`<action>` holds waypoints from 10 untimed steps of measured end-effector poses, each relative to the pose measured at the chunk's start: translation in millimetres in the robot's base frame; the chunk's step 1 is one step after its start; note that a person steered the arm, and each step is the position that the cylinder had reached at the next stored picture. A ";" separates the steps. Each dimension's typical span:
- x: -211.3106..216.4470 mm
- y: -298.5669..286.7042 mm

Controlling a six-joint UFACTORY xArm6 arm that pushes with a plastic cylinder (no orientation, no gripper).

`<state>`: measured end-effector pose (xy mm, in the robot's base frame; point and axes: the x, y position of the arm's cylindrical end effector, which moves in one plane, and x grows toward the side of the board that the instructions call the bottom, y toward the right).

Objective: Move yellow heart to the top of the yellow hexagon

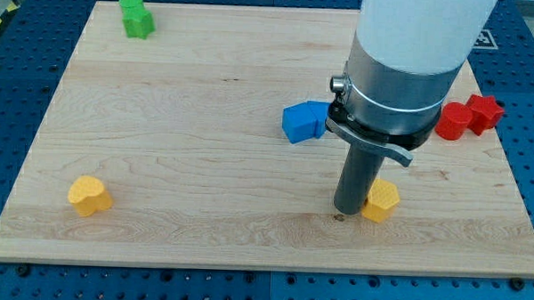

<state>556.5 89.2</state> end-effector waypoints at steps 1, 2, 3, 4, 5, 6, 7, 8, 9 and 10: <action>0.8 0.0; 4.5 -10.7; 4.5 -26.1; 4.5 -26.1; 4.5 -54.3; 4.5 -96.2; -23.5 -145.3; -45.1 -189.8; -45.1 -252.5; -45.0 -300.6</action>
<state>511.5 -211.4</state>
